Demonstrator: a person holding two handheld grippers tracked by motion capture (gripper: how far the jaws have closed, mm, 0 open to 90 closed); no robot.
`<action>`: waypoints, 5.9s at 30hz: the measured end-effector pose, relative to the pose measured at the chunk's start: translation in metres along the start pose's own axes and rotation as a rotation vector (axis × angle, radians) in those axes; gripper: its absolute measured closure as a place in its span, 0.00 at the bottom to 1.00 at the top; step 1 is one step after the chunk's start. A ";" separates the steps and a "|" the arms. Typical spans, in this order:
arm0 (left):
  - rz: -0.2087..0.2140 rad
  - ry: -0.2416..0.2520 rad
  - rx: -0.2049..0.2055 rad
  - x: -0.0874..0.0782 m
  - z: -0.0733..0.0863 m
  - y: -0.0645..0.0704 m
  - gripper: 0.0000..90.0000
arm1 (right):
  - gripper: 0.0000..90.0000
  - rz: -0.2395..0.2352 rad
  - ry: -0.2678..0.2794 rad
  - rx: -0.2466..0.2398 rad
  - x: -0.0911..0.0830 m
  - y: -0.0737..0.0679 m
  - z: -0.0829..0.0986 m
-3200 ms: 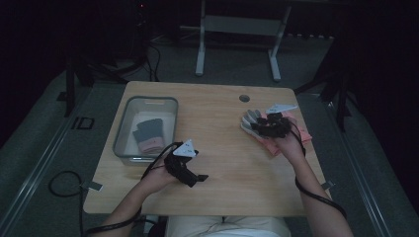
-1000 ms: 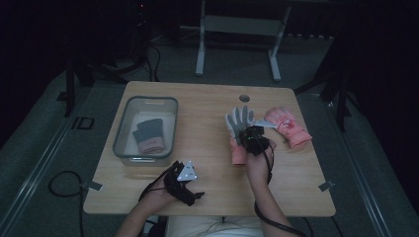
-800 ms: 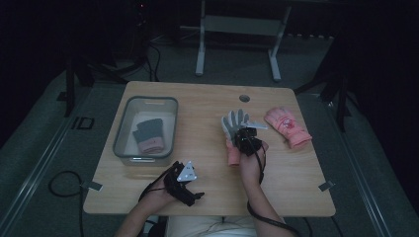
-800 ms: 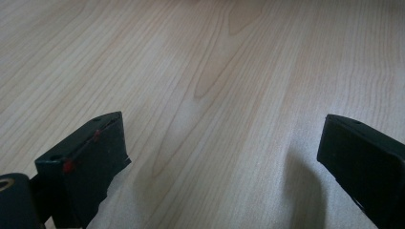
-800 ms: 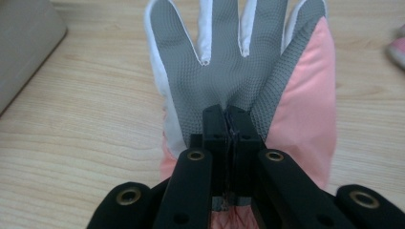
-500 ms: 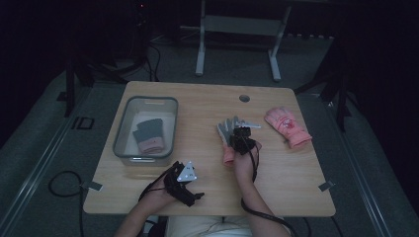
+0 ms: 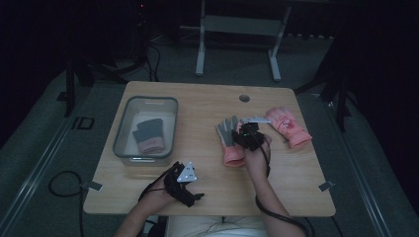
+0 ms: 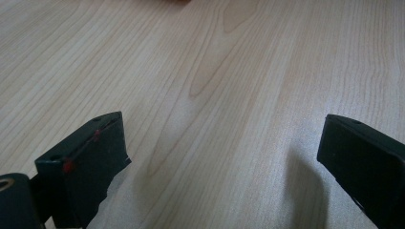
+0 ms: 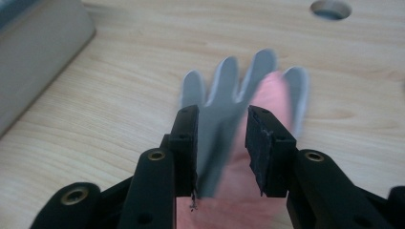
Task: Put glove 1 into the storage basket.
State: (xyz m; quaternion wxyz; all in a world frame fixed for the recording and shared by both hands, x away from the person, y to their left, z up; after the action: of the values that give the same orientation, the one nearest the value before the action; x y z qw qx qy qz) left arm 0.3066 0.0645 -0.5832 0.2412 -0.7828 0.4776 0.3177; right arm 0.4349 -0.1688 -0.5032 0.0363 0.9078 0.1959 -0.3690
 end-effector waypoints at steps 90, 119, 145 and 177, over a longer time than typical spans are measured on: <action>0.010 -0.012 0.006 0.001 0.001 0.001 0.03 | 0.97 0.239 -0.017 0.200 -0.053 0.112 0.056; 0.013 -0.023 0.023 0.002 0.001 0.002 0.03 | 0.66 0.077 -0.100 -0.171 -0.046 0.135 0.047; 0.012 -0.026 0.019 0.003 0.002 0.002 0.03 | 0.96 0.158 -0.115 -0.116 -0.025 0.125 0.069; 0.013 -0.019 0.023 0.002 0.001 0.002 0.03 | 0.97 0.020 0.156 -0.179 -0.086 0.005 -0.045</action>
State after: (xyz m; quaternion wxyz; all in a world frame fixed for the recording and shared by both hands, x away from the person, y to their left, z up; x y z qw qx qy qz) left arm 0.3054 0.0636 -0.5857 0.2527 -0.7739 0.4840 0.3209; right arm 0.4098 -0.1925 -0.4121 0.1056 0.9288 0.2214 -0.2777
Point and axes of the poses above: each handheld gripper's, and its own axes: x roughly forward along the jaws, z roughly out of its underside, y roughly to its right, the point moved 3 cm from there along x, roughly forward along the jaws, and after that the axes turned 4 degrees about -y, right-handed, at the moved point
